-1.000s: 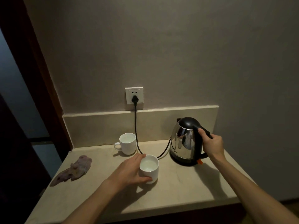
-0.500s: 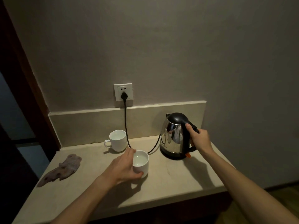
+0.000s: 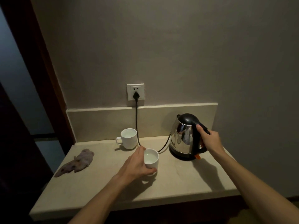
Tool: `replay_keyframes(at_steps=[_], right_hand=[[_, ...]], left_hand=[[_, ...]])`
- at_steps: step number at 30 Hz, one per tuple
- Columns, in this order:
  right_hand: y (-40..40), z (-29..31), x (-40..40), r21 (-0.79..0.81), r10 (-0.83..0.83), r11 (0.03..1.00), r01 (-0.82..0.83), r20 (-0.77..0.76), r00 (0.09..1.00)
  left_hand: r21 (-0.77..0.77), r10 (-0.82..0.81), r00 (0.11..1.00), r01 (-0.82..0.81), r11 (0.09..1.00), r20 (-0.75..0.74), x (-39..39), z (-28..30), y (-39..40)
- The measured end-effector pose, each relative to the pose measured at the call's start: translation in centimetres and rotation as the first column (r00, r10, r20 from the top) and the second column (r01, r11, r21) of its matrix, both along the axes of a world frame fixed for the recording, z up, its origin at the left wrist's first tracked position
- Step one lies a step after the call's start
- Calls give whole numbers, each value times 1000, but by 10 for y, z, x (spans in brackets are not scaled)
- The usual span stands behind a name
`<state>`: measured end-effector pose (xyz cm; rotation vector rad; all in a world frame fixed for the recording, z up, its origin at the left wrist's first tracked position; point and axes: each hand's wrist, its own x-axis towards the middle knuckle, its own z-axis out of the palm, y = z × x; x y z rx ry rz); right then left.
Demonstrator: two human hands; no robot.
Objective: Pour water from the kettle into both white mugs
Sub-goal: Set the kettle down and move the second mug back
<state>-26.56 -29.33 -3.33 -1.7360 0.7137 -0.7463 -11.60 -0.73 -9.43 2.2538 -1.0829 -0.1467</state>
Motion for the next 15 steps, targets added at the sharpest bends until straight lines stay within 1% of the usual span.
replay_keyframes(at_steps=[6, 11, 15], right_hand=[[-4, -1, 2, 7, 18, 1000, -18, -28, 999], [-3, 0, 3, 23, 5, 1000, -5, -40, 999], [0, 3, 4, 41, -4, 999, 6, -51, 999]], left_hand=[[-17, 50, 998, -51, 999, -46, -6, 2, 0], [-27, 91, 996, -91, 995, -12, -6, 1, 0], [-25, 91, 996, -91, 996, -5, -3, 0, -1]])
